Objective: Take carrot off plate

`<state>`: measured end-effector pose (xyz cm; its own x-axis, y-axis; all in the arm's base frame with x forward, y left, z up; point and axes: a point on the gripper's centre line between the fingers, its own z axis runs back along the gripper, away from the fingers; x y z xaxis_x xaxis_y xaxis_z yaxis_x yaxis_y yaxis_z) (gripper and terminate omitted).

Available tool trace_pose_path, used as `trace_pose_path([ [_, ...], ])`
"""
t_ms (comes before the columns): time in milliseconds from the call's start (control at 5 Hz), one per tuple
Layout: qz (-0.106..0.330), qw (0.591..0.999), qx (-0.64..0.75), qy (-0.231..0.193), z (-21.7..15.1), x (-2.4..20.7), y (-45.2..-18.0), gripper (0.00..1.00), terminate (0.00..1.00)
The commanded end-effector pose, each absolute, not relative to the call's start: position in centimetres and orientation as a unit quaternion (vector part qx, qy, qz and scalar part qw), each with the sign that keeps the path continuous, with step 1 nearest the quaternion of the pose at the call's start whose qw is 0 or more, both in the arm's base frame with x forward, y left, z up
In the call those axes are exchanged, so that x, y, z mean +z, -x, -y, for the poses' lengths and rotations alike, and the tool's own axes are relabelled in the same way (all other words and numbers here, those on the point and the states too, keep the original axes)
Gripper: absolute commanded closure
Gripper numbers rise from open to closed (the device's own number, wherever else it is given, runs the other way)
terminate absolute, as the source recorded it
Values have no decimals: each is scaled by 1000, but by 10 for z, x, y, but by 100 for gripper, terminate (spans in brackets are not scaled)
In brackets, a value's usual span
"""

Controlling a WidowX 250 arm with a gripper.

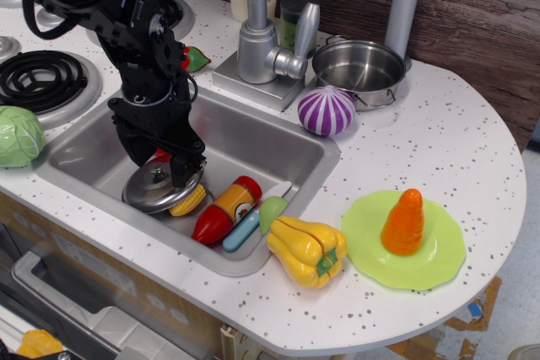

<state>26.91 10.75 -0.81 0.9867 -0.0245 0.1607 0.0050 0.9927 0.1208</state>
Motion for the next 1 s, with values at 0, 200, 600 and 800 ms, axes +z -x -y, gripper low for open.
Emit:
trace_pose_path([
  [0, 81, 995, -7, -60, -108, -8, -269, 0, 0],
  [200, 67, 995, 0, -73, -82, 24, -271, 0, 0],
  [600, 58, 995, -7, -77, -17, 87, -286, 0, 0],
  [800, 50, 995, -21, -89, 17, 107, -293, 0, 0],
])
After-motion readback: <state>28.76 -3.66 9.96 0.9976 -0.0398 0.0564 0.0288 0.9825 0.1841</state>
